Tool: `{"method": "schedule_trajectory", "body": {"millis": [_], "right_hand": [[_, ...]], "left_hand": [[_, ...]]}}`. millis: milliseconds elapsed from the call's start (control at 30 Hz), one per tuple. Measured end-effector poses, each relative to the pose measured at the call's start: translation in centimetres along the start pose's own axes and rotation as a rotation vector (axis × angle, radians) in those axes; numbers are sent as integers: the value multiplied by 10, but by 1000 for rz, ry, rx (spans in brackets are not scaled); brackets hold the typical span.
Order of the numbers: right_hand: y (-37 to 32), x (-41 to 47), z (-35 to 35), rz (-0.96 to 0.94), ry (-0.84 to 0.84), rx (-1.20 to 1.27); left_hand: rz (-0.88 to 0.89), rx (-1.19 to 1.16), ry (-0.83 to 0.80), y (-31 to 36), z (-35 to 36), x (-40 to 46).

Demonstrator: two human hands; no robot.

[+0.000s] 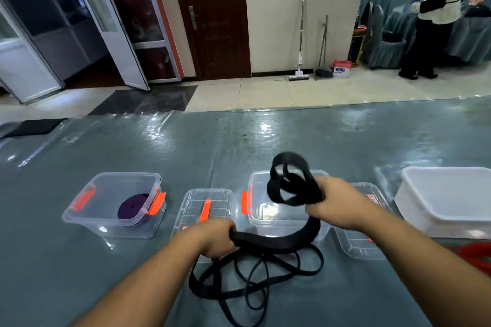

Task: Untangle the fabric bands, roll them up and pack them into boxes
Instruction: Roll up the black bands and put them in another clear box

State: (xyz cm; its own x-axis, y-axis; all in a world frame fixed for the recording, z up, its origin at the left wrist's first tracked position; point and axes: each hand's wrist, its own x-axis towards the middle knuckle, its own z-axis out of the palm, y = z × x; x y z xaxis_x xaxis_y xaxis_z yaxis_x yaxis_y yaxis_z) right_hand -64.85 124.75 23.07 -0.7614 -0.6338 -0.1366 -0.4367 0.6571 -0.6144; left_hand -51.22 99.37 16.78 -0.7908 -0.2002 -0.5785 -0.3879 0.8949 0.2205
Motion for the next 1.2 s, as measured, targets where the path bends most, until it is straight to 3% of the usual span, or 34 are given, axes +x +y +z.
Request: {"method": "schedule_trajectory", "body": {"millis": [100,200,567,700,800,867,967,1200], "right_hand": [[15,-4,15,22,-147,-12],[21,-9,20,58,-262,115],[25,-14,33,74,-22,230],[18,-13,28,66,26,233],[8,-10,26,54,59,243],[0,-9,24,28,80,230],[-11,-9,19,-19,69,264],[-21,-4,2,-53,113,311]], "left_hand": [[-24,14,98,-9,17,12],[-28,9,89,-13,31,22],[62,-2,162,-15,60,32],[177,-307,283,9,21,20],[367,-696,357,40,-23,-3],[506,-827,372,60,-50,-20],[602,-726,443,81,-77,-36],[618,-454,590,91,-116,-51]]}}
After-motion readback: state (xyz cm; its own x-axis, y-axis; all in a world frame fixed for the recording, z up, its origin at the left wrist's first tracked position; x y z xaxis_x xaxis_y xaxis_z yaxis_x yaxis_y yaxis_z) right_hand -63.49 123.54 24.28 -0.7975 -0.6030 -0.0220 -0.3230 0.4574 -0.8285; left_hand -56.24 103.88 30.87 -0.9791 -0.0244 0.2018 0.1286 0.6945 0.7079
